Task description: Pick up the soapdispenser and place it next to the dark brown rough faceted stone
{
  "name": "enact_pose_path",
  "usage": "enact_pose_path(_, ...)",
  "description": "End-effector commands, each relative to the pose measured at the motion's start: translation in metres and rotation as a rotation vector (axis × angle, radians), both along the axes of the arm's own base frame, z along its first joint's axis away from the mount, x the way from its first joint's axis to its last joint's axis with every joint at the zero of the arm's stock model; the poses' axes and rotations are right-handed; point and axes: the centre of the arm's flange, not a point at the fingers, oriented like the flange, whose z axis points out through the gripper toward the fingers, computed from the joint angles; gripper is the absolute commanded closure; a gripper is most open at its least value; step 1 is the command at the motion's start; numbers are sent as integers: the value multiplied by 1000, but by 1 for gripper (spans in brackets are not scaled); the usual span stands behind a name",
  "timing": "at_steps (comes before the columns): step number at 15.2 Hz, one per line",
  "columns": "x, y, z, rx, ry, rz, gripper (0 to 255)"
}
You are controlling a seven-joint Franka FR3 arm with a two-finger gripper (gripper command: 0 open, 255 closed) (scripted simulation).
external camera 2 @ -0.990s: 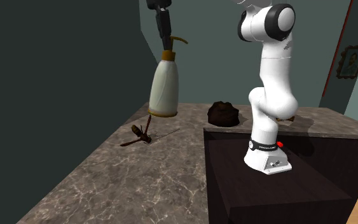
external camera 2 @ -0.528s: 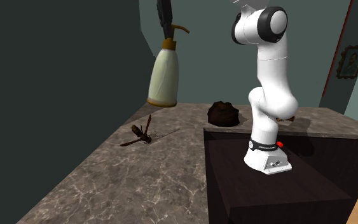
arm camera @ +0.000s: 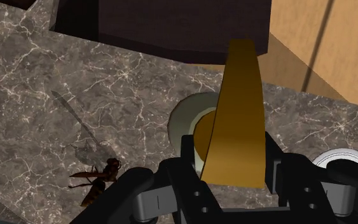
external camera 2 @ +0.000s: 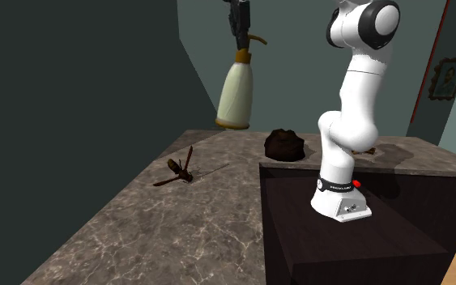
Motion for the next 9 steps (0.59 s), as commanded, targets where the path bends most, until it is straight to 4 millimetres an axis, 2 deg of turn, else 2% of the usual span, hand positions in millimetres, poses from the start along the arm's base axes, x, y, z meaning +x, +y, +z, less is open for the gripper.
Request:
enact_pose_path(1,-20,-16,-2,1,0,1,255)
enact_pose_path(9,-105,-79,-2,1,0,1,255)
